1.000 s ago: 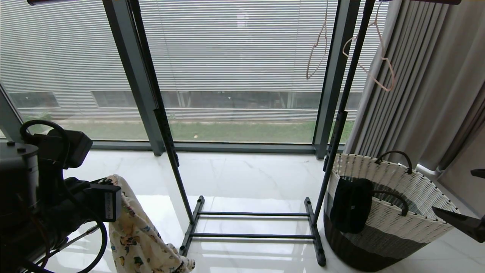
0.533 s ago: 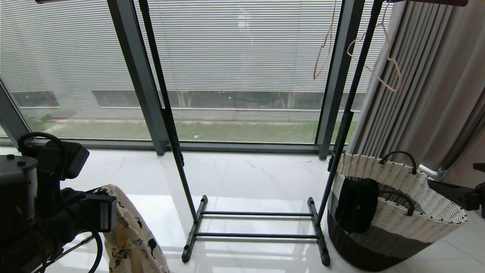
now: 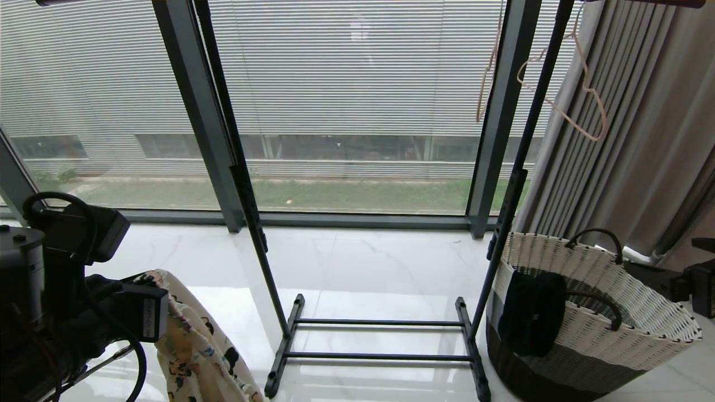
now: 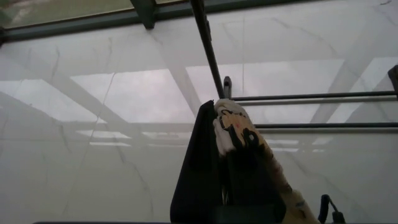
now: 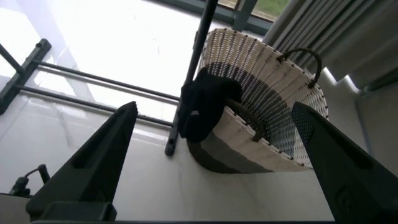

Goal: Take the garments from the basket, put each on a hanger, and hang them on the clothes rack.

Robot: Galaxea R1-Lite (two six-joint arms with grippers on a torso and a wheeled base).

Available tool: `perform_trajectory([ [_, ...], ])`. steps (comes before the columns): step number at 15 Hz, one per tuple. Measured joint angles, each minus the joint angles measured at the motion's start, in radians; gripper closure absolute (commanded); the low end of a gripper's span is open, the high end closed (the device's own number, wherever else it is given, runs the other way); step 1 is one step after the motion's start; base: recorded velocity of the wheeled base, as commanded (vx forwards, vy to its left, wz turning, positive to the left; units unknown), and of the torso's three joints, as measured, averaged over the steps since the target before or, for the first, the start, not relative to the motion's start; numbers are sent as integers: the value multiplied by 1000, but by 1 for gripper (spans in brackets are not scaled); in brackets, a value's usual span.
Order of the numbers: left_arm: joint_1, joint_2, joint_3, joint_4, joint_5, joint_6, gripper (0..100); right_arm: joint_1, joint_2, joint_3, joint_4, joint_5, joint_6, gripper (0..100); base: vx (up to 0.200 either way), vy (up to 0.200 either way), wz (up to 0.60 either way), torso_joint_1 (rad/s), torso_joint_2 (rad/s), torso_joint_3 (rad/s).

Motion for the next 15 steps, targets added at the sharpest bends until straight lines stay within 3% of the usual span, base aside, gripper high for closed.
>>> perform_trajectory([
  [6,1,-4,-2,0,0,5,100,0,68,1,-80,-6,-7,0,200,0,0,2,6,3],
  [10,1,-3,0,1,-1,4,100,0,77,1,-82,-28,-5,0,0,0,0,15,-40,-29],
  [15,1,-4,0,0,-2,4,100,0,50,1,-82,-30,-5,0,0,0,0,132,-393,-250],
])
